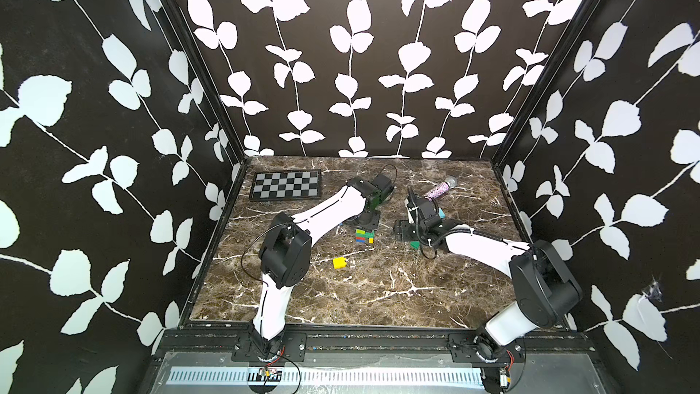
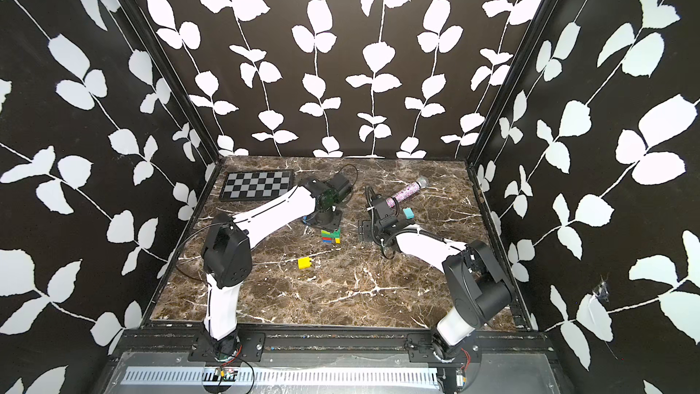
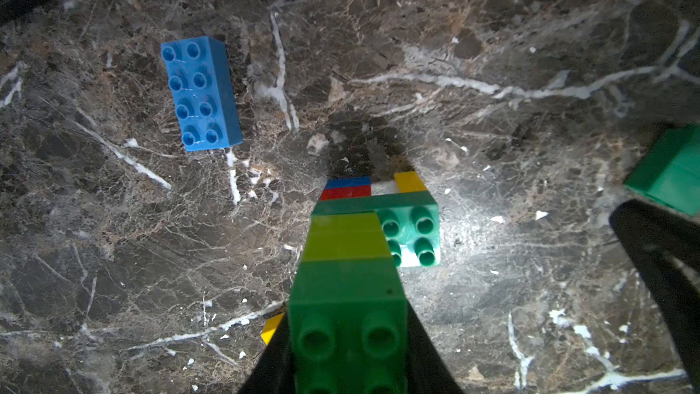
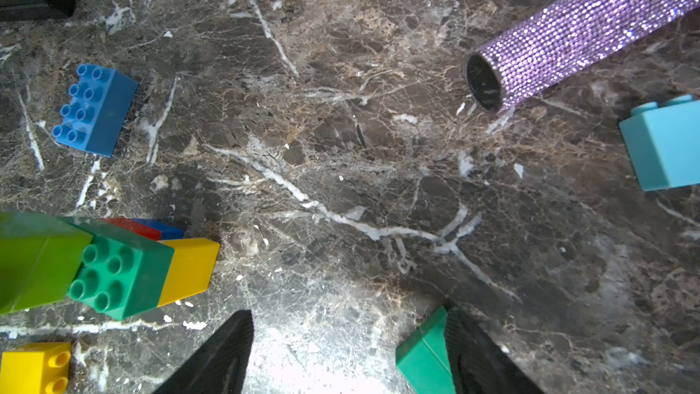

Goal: Assemble the letter h with lego
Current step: Assemble the lego brick with the lego brick.

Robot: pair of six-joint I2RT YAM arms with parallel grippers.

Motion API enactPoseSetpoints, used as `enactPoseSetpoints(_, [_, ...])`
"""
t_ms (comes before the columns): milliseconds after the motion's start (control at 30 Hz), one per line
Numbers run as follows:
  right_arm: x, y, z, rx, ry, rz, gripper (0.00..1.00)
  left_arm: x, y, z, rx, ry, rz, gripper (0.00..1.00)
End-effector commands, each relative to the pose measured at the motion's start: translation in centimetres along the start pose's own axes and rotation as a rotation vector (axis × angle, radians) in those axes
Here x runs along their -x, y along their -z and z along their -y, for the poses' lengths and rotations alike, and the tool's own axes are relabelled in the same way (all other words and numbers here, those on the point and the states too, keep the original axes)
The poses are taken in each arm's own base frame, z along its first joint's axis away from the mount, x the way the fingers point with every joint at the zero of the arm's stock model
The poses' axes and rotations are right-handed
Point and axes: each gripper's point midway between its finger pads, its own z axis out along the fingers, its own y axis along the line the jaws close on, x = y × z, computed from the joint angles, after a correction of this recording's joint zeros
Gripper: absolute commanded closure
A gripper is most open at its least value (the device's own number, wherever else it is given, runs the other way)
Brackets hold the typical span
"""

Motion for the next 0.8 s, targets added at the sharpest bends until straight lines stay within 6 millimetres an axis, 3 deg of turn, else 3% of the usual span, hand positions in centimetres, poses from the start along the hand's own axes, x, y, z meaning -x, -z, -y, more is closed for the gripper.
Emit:
enactPoseSetpoints(0, [0.7, -0.1, -0.6, 0.010, 0.013, 0.020, 0.21, -0.8, -0.3, -0.4, 0.004, 0.022, -0.021, 1.00])
enactPoseSetpoints(500, [0.7, 0.0, -0.7, 0.015, 0.013, 0.019, 0.21, -2.4, -2.9, -0.9, -0.007, 0.117, -0.068, 1.00])
enactPoseSetpoints(767, [0.7, 0.2, -0.7, 0.016, 0.013, 0.022, 0.21, -2.9, -3.6, -0.9, -0.018, 0.075, -0.125, 1.00])
